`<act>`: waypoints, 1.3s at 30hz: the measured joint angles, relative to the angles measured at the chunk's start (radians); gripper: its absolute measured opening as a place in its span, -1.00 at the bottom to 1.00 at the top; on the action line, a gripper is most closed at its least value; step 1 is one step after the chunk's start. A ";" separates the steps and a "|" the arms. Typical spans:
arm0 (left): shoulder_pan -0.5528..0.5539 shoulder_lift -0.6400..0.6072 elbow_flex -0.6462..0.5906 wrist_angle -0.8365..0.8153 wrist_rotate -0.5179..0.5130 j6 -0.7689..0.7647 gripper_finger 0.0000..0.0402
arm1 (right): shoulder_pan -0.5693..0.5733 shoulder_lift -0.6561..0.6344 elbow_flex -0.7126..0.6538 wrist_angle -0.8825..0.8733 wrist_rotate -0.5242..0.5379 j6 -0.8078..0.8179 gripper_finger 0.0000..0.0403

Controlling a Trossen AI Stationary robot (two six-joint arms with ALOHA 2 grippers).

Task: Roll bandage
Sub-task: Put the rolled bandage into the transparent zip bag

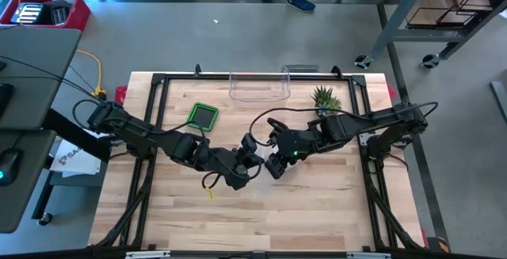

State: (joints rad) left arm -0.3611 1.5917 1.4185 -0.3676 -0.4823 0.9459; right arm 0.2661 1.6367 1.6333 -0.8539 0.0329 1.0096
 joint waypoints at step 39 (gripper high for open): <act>0.060 0.015 0.024 -0.144 0.176 -0.620 -0.83 | 0.000 0.000 0.001 -0.113 0.020 -0.079 -1.00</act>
State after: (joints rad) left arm -0.3015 1.6062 1.4425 -0.5113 -0.3060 0.3259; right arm 0.2661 1.6363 1.6341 -0.9669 0.0530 0.9302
